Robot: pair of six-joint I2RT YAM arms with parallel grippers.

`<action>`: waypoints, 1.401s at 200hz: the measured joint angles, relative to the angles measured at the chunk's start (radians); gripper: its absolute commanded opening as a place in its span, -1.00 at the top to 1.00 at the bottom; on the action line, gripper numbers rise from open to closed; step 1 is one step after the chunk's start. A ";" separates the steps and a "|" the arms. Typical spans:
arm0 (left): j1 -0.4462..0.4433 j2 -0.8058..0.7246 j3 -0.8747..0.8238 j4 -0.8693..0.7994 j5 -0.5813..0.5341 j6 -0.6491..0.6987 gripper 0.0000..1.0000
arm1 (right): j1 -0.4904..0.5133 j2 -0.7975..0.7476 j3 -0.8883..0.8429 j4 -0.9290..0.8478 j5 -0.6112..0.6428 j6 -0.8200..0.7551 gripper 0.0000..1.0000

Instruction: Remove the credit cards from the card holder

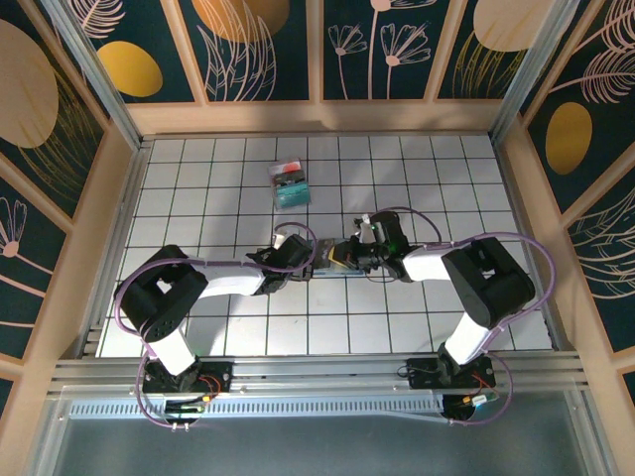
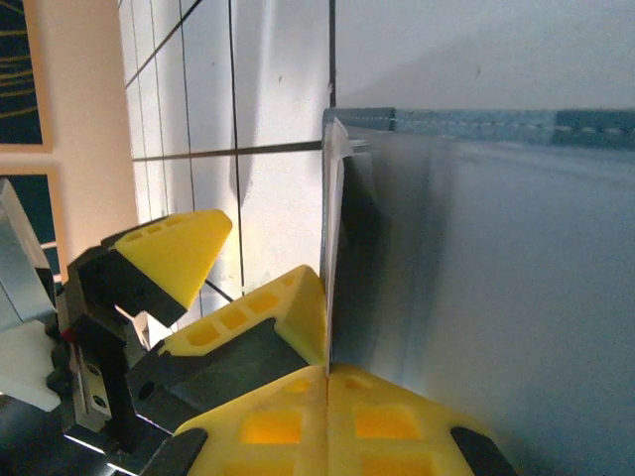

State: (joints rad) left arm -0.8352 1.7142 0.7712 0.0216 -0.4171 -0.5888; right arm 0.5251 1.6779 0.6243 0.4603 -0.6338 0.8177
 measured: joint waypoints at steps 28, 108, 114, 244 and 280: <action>-0.002 0.001 0.001 0.000 -0.004 -0.003 -0.98 | -0.010 -0.016 0.000 -0.018 0.004 -0.008 0.97; -0.003 0.002 0.008 -0.010 -0.008 -0.004 -0.97 | -0.013 -0.029 0.061 -0.213 0.072 -0.106 1.00; -0.003 0.002 0.010 -0.014 -0.009 -0.003 -0.98 | -0.013 -0.031 0.066 -0.225 0.077 -0.111 1.00; -0.003 0.065 0.129 0.012 0.010 0.089 -0.98 | -0.013 -0.037 0.122 -0.354 0.092 -0.166 1.00; -0.003 0.086 0.130 0.013 0.021 0.100 -0.98 | -0.013 -0.037 0.122 -0.348 0.091 -0.164 0.87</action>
State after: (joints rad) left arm -0.8379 1.8004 0.9009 0.0345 -0.3965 -0.4892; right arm 0.5117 1.6409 0.7464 0.1123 -0.5426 0.6537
